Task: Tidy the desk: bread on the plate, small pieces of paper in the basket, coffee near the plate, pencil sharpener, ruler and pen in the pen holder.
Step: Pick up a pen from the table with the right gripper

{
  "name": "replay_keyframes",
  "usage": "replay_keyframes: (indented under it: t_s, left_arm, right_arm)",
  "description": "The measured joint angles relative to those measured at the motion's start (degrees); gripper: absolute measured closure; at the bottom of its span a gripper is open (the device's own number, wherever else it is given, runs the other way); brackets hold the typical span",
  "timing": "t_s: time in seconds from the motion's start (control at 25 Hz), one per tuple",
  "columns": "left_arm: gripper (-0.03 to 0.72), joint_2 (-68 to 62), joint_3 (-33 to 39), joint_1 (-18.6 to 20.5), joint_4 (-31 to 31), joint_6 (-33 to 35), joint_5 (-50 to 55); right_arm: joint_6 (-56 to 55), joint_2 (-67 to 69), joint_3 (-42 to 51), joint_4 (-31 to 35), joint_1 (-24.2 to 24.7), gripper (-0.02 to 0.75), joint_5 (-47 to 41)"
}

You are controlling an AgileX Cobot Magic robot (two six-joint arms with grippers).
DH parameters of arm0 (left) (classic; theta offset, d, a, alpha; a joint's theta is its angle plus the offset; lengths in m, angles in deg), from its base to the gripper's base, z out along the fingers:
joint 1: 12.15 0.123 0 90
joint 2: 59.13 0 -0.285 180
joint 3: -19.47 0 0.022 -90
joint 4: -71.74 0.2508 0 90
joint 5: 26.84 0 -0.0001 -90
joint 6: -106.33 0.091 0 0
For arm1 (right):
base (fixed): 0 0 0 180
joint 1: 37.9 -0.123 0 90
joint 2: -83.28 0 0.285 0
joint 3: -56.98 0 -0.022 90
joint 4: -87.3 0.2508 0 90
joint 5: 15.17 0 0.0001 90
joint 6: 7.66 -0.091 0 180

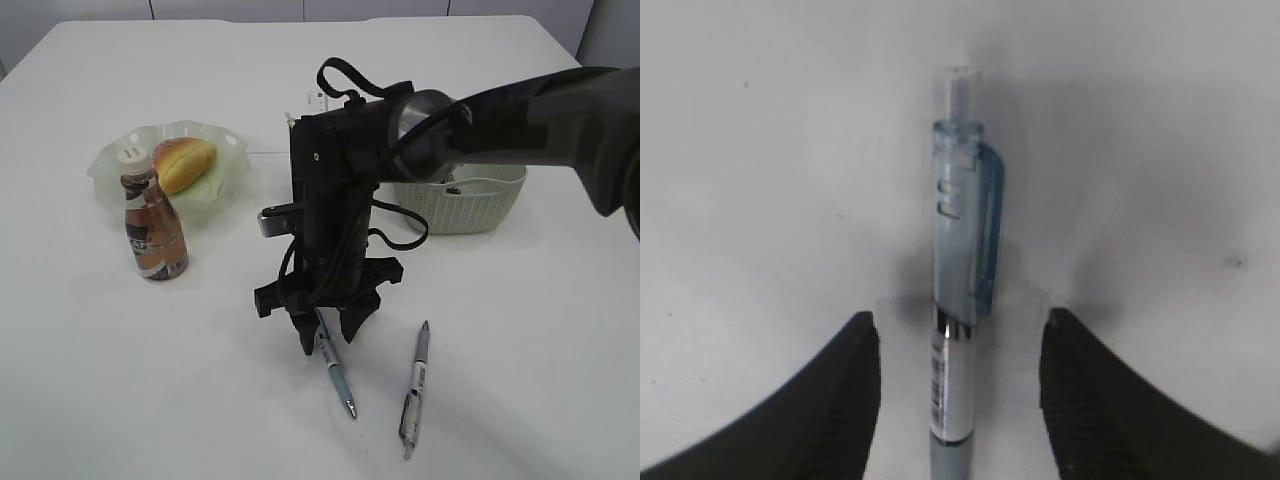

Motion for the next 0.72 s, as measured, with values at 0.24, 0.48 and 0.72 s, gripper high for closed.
replay_keyframes:
  t_s: [0.24, 0.48, 0.72]
  left_arm:
    - [0.334, 0.0, 0.0, 0.0, -0.25, 0.0, 0.0]
    - [0.334, 0.0, 0.0, 0.0, -0.25, 0.0, 0.0]
    - [0.334, 0.0, 0.0, 0.0, -0.25, 0.0, 0.0]
  right_arm:
    - [-0.9, 0.58, 0.0, -0.44, 0.0, 0.323, -0.09]
    - [-1.81, 1.06, -0.12, -1.03, 0.0, 0.323, -0.09]
    - [-2.49, 1.29, -0.12, -2.29, -0.13, 0.323, -0.09]
